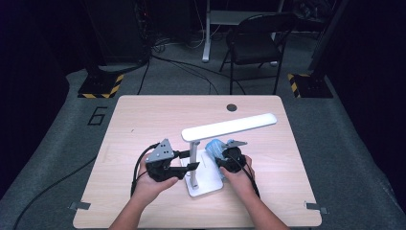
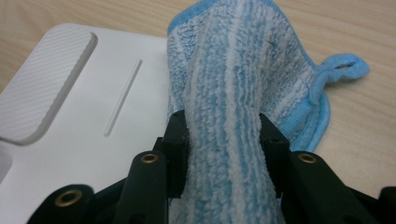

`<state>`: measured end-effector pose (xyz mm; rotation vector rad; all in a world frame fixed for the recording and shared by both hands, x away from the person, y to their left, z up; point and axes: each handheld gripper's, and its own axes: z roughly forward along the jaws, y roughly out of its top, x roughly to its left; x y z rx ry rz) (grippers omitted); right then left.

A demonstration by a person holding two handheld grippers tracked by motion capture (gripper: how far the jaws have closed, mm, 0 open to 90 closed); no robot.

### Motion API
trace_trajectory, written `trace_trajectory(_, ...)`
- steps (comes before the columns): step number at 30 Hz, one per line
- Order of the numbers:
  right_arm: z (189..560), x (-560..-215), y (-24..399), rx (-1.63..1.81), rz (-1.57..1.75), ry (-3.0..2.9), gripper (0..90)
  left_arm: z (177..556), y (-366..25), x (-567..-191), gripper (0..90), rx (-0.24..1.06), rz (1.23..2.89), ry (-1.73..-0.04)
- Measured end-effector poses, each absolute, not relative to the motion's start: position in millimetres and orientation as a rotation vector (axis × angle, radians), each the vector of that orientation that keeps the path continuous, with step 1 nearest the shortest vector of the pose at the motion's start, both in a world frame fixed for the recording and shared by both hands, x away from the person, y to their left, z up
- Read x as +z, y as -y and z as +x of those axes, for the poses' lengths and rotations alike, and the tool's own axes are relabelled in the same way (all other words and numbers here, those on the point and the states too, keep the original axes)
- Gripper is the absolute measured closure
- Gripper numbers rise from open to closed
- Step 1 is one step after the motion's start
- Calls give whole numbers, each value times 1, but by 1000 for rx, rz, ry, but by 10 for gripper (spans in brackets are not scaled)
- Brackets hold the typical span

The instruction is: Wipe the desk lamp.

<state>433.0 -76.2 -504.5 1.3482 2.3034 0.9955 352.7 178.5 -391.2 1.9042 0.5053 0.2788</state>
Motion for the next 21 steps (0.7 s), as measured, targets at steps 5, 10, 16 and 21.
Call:
trace_trajectory(5,445,-505,71,999,1367,-2293,631,353,-179,-391,522,271,1910,-501)
trace_trajectory(10,459,-508,68,1031,1367,-2268,631,353,-180,-391,522,267,1912,-499)
trace_trajectory(16,468,-507,63,1017,1372,-2267,627,353,-180,-392,521,272,1904,-503)
trace_trajectory(21,465,-507,63,1027,1379,-2263,631,353,-179,-392,522,282,1900,-501)
